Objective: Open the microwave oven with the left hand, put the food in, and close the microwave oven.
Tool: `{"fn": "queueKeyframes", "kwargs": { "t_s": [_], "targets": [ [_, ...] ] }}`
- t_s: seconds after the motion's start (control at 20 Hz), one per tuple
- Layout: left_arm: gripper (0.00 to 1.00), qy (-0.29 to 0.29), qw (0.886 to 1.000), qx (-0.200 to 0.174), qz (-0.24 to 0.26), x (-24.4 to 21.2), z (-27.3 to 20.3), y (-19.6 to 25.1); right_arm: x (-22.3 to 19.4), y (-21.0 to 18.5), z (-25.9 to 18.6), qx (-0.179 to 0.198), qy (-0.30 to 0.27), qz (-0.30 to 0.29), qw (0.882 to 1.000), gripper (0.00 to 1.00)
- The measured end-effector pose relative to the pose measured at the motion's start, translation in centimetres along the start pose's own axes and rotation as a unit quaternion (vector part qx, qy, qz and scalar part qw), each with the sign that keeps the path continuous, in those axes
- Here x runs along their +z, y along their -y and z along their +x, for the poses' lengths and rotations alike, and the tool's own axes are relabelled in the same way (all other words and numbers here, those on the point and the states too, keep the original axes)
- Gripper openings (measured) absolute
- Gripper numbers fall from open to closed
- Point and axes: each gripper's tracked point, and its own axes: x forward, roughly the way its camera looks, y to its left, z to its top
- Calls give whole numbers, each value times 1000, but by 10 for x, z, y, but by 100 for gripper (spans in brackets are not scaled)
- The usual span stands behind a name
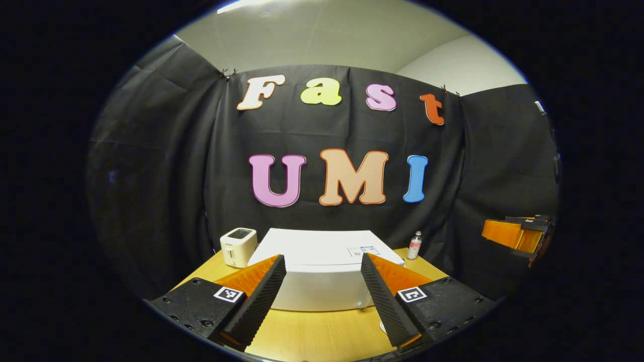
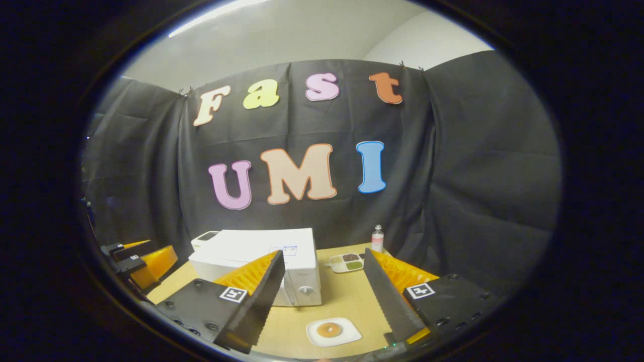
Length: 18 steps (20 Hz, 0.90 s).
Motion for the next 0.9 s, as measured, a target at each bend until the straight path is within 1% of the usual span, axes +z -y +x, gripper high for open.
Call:
{"fn": "queueKeyframes", "kwargs": {
  "t_s": [0.05, 0.1, 0.15, 0.3, 0.35, 0.4, 0.5, 0.6, 0.75, 0.9],
  "targets": [
    [96, -11, 1000, -3, -7, -7, 2, 3, -3, 3, 0, -1, -5, -1, 1000, 91],
    [93, -24, 1000, -6, -16, -15, 5, 7, -5, 6, 1, -2, -10, -3, 1000, 91],
    [96, -36, 999, -8, -25, -23, 8, 11, -7, 10, 2, -4, -14, -5, 1000, 91],
    [96, -71, 996, -4, -50, -43, 18, 19, -13, 29, 13, -9, -26, -10, 1000, 92],
    [93, -83, 995, 0, -55, -51, 23, 22, -15, 35, 17, -8, -31, -9, 999, 92],
    [96, -93, 994, 5, -57, -59, 29, 26, -15, 42, 23, -6, -33, -8, 999, 92],
    [96, -112, 992, 16, -55, -71, 39, 30, -13, 56, 35, -4, -39, -2, 999, 92],
    [96, -122, 991, 17, -59, -82, 50, 40, -11, 69, 48, -3, -41, 2, 999, 92],
    [97, -151, 986, 16, -74, -112, 68, 55, -12, 87, 65, -5, -45, 6, 999, 92],
    [97, -181, 981, 18, -69, -145, 84, 67, -18, 100, 79, -4, -55, 7, 998, 92]
  ]
}}
